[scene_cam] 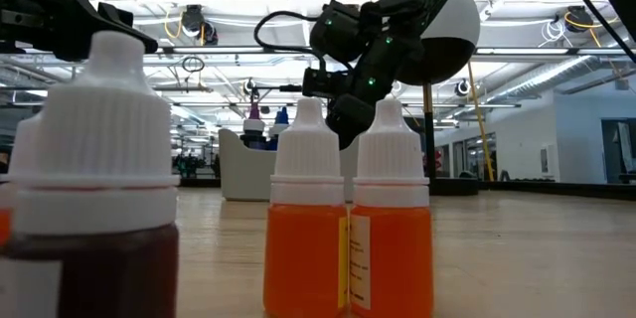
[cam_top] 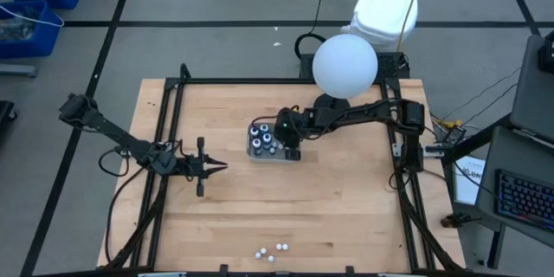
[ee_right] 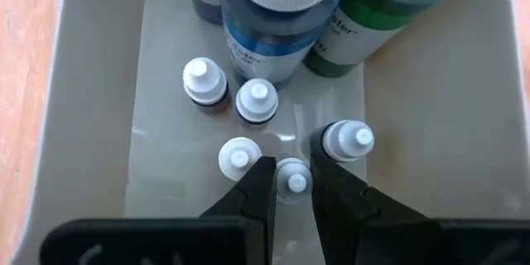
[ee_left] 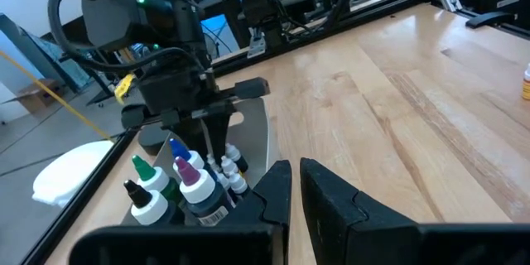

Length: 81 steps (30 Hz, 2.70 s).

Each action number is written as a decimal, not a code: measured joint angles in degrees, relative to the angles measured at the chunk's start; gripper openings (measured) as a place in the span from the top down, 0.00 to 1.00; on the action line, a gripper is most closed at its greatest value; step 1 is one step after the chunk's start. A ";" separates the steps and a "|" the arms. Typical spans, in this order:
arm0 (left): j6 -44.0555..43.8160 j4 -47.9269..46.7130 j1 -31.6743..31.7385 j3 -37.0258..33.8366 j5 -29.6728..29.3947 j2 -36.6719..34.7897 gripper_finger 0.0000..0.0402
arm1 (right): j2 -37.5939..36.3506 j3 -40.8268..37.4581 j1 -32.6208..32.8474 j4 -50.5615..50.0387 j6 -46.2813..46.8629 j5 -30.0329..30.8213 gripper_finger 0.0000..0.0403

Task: Pick & Place food coloring
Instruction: Put the small purple food coloring bottle into the gray bin, then put the small yellow food coloring bottle into the gray bin

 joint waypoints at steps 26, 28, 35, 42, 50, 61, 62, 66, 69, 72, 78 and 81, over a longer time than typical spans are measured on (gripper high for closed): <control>1.67 0.39 0.00 0.00 0.02 0.02 0.91 | -14.57 -0.07 1.12 -5.33 -0.78 1.13 0.72; 2.07 0.39 0.00 0.00 0.02 0.00 0.91 | -19.28 -0.06 2.18 -7.55 0.42 1.03 0.72; 2.80 0.44 0.00 0.00 0.04 0.00 0.91 | -35.57 -1.02 8.83 -14.12 5.01 -1.98 0.83; 2.96 0.47 0.00 0.00 0.04 0.02 0.91 | -50.62 -9.47 16.81 -12.53 9.54 0.04 0.97; 3.88 0.48 0.00 0.00 0.04 0.00 0.91 | -68.74 -31.45 21.29 5.86 12.37 7.17 0.99; 3.36 0.35 0.00 0.00 0.09 0.00 0.91 | -74.60 -55.66 21.35 34.79 10.17 2.03 1.00; 3.60 0.35 0.00 0.02 0.07 0.00 0.91 | -74.60 -57.42 21.34 38.08 9.67 1.14 1.00; 3.92 0.33 0.00 0.02 0.06 0.00 0.91 | -74.62 -62.97 21.33 47.03 7.83 0.83 1.00; 3.54 -0.21 0.00 0.02 -1.57 0.00 0.91 | -74.48 -65.59 21.33 53.95 6.08 0.95 1.00; 3.52 -0.88 0.00 0.02 -5.14 0.01 0.91 | -74.69 -66.58 21.33 55.43 4.69 0.97 1.00; 4.52 -0.90 0.25 0.02 -5.65 0.00 0.91 | -74.64 -68.19 21.33 55.18 1.62 1.09 1.00; 4.63 -1.01 1.94 0.02 -3.79 0.00 0.91 | -74.67 -68.20 21.33 56.53 1.41 1.17 1.00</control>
